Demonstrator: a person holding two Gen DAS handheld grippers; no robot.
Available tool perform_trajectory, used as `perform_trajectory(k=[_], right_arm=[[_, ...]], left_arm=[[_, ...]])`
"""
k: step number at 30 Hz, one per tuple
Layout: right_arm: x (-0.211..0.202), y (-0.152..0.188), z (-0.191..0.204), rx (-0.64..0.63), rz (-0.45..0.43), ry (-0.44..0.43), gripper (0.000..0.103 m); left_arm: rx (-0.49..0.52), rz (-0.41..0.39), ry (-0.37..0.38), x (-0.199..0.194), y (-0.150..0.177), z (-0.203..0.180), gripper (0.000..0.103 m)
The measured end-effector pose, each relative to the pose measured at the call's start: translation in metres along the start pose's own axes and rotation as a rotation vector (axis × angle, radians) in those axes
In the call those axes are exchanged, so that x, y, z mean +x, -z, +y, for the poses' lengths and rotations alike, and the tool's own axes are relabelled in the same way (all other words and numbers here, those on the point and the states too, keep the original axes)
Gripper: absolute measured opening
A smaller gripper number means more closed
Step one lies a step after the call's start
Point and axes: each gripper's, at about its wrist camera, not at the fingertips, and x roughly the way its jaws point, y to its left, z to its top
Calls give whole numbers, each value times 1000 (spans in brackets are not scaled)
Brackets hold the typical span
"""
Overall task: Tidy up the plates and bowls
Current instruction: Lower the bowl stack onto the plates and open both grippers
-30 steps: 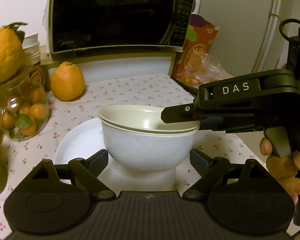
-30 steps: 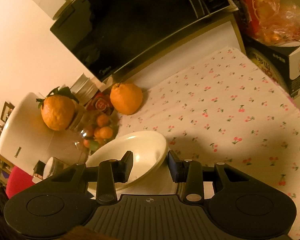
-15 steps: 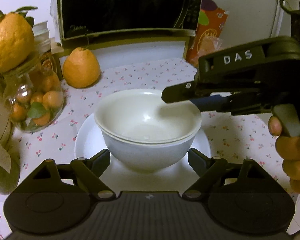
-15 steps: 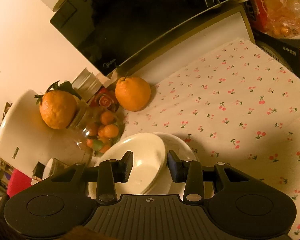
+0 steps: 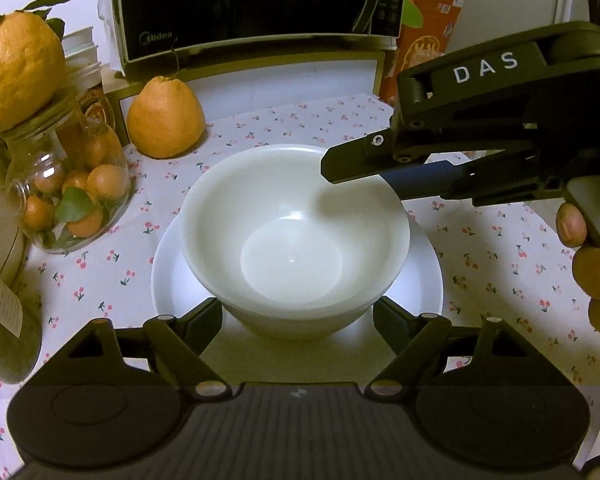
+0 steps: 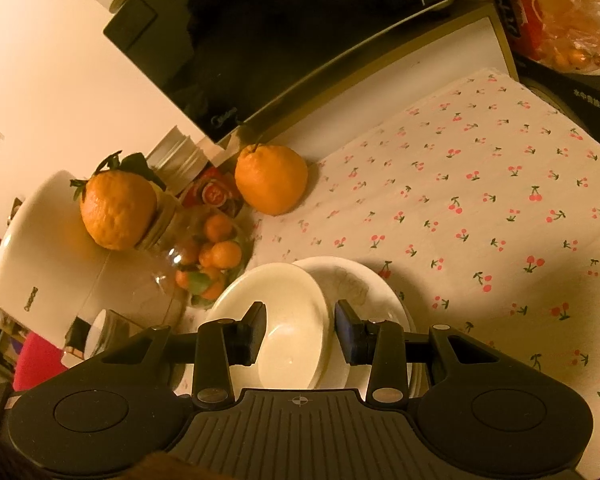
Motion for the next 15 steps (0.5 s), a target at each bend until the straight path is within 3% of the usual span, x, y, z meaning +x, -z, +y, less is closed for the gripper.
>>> perform_trajectory(k=[8, 15], right_arm=[[2, 0, 0, 4, 10, 1, 39], [3, 0, -2, 27, 15, 3, 40]], left_arm=[[3, 5, -7, -1, 0, 0, 81], [8, 8, -13, -2, -1, -2, 92]])
